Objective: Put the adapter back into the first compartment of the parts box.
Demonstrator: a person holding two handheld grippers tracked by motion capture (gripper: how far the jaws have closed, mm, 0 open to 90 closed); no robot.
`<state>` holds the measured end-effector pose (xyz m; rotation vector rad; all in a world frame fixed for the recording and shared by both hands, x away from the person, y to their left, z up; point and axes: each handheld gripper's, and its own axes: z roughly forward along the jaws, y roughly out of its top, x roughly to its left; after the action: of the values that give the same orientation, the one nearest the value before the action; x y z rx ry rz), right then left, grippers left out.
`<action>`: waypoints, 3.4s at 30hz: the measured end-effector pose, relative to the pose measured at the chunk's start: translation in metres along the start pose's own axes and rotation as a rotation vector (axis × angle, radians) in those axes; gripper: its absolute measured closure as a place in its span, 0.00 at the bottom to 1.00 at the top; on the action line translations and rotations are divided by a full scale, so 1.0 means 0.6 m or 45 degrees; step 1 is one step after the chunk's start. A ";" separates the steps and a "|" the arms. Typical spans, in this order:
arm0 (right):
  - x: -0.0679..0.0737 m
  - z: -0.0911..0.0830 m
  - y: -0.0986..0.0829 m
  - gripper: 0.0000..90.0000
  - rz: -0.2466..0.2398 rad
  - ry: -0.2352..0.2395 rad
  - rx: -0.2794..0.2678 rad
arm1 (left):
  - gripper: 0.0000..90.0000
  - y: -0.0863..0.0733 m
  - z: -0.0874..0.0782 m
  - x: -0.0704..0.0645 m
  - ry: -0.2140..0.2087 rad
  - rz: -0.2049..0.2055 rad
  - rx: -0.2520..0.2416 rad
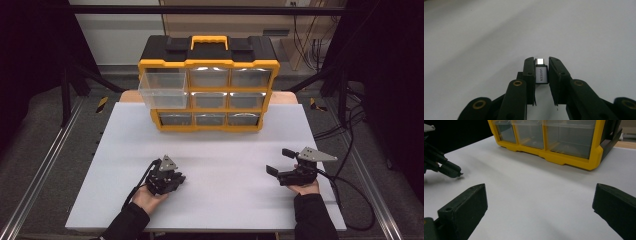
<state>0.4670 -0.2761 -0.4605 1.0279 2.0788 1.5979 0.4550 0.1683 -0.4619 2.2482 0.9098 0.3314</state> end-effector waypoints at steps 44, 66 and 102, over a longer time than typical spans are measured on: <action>0.000 0.003 -0.002 0.00 -0.002 0.000 0.017 | 0.84 0.014 -0.055 0.026 0.027 -0.068 -0.100; 0.000 0.001 0.000 0.00 -0.007 -0.004 0.010 | 0.84 0.031 -0.086 0.024 0.045 -0.060 -0.136; 0.000 0.000 0.000 0.00 -0.008 -0.004 0.011 | 0.84 0.048 -0.126 0.033 0.071 -0.064 -0.174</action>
<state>0.4669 -0.2759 -0.4607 1.0252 2.0867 1.5849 0.4497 0.2048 -0.3874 2.0970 0.9419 0.4223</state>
